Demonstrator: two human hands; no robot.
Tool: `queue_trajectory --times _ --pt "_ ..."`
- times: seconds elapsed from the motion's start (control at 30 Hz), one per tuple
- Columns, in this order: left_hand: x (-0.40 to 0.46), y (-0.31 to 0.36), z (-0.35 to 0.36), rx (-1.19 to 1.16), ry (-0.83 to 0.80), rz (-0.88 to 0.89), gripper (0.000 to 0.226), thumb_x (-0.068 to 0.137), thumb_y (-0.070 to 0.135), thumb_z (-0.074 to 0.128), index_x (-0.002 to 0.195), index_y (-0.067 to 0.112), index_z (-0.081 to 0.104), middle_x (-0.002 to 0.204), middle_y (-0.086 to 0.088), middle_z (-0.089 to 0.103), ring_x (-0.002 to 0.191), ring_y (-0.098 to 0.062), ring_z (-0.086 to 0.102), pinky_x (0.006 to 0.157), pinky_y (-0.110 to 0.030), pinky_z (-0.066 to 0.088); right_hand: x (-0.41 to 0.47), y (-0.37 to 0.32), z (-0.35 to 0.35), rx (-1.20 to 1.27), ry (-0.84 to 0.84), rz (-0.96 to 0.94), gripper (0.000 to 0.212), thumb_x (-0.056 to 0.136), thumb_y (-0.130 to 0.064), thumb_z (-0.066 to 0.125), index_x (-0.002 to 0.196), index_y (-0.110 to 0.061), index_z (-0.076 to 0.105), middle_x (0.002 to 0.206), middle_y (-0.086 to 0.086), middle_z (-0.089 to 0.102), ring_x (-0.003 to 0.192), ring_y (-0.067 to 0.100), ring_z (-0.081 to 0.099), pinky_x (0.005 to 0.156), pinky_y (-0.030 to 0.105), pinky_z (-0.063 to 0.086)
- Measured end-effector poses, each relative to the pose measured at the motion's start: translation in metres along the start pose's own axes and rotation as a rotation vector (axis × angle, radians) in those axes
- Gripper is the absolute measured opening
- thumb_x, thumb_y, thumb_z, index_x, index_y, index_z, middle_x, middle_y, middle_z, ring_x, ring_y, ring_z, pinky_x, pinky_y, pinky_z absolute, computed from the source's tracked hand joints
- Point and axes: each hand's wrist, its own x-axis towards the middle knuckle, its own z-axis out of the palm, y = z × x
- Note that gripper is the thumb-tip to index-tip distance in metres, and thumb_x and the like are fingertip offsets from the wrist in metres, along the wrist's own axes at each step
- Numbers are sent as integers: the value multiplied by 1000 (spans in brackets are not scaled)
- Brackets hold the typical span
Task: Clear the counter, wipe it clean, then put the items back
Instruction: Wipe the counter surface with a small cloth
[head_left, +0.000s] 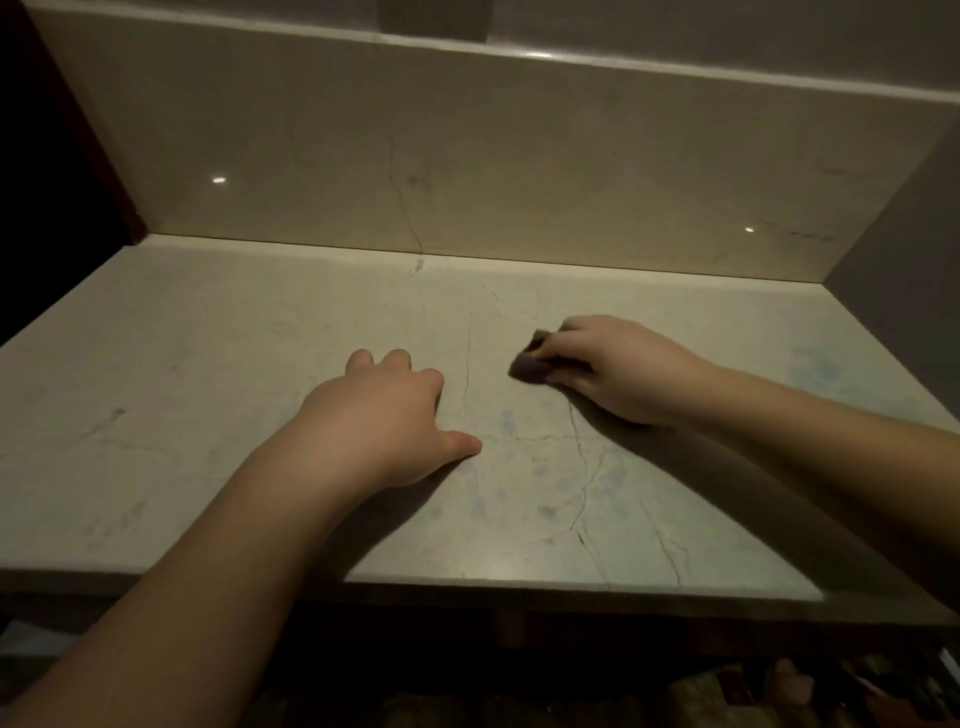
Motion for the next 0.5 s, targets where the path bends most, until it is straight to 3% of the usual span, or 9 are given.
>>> queue_trajectory --times 0.13,0.23,0.37,0.5 --pt "0 -1 0 2 7 10 60 84 72 46 127 30 48 129 2 45 120 -22 37 84 -37 45 23 40 -7 13 33 180 24 94 -37 55 115 -32 64 111 -3 62 103 20 56 83 32 43" --pt "-2 -2 1 8 18 12 61 84 72 45 128 30 47 129 3 45 121 -21 37 79 -36 42 64 70 -7 -46 60 373 21 94 -34 54 107 -20 63 108 6 65 101 29 57 74 33 41" --pt "-1 -2 3 19 19 11 62 84 73 45 128 30 47 129 3 45 121 -21 37 76 -34 40 115 57 7 -67 72 336 18 95 -31 52 104 -17 59 107 10 62 101 31 55 68 29 31" --pt "-1 -2 2 40 45 20 61 83 74 44 124 30 49 122 3 47 115 -20 39 73 -34 40 136 38 17 -63 71 281 21 95 -32 51 108 -17 60 114 11 60 105 33 54 73 32 35"
